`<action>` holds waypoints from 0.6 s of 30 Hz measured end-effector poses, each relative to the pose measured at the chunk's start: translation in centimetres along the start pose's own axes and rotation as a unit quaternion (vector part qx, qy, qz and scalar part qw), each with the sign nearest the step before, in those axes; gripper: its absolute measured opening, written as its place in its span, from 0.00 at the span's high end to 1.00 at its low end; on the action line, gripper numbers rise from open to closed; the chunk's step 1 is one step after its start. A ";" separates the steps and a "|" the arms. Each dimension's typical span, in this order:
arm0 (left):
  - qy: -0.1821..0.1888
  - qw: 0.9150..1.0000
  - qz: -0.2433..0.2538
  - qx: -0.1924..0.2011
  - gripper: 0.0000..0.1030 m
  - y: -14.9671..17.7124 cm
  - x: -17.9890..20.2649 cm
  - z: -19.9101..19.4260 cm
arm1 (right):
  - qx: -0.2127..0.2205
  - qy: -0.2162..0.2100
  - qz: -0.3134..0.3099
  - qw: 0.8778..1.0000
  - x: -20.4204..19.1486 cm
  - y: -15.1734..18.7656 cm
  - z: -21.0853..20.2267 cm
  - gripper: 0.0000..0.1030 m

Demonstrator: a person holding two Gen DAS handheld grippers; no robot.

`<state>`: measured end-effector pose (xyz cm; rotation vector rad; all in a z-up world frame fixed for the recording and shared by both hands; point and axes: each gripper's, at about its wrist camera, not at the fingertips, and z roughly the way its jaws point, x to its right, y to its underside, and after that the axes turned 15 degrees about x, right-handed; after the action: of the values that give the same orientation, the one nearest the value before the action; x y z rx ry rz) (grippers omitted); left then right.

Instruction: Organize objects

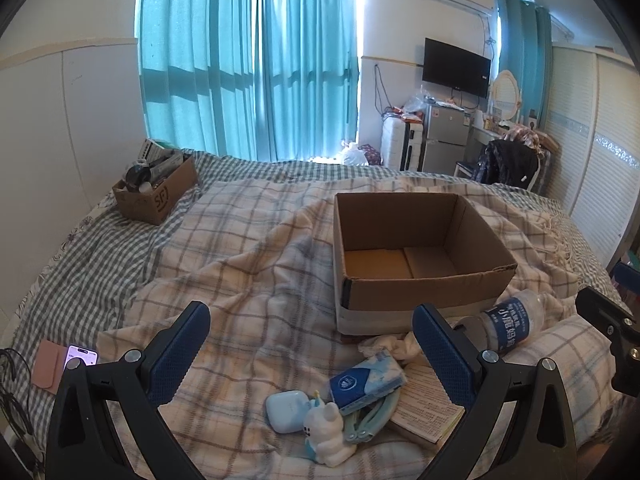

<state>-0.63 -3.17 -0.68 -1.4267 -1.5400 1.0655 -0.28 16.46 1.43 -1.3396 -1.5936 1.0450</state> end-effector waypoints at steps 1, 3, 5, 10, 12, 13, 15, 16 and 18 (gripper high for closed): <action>-0.002 1.000 0.005 -0.004 0.00 0.4 -0.1 0.1 | -0.002 -0.002 -0.001 1.000 -0.1 0.1 0.1 0.00; -0.010 0.999 0.026 -0.018 0.00 1.7 -0.2 0.6 | -0.005 -0.008 0.001 1.000 -0.3 0.3 0.3 0.00; -0.013 0.998 0.046 -0.043 0.00 3.8 -0.4 1.4 | -0.010 -0.016 0.006 1.000 -0.5 0.7 0.6 0.00; -0.035 0.989 0.072 -0.123 0.14 9.4 -1.8 3.3 | -0.032 -0.034 0.003 0.999 -1.4 1.9 1.7 0.00; -0.025 0.988 0.077 -0.130 0.15 10.3 -1.5 3.2 | -0.043 -0.043 -0.002 0.998 -2.0 2.6 2.4 0.00; -0.017 0.988 0.080 -0.128 0.15 10.4 -1.2 3.1 | -0.049 -0.048 -0.005 0.998 -2.3 2.9 2.6 0.00; 0.008 0.989 0.079 -0.127 0.15 10.4 -0.4 3.0 | -0.060 -0.053 -0.011 0.997 -2.9 3.7 3.2 0.00; 0.029 0.988 0.072 -0.132 0.15 10.7 0.0 3.1 | -0.064 -0.056 -0.014 0.996 -3.1 4.1 3.4 0.00; 0.038 0.986 0.067 -0.146 0.16 11.2 0.3 3.7 | -0.069 -0.062 -0.017 0.996 -3.5 4.7 3.8 0.00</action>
<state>-0.11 -2.83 -12.48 -1.7708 -1.6123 0.8756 -1.78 13.14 -4.51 -1.3560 -1.8030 1.0289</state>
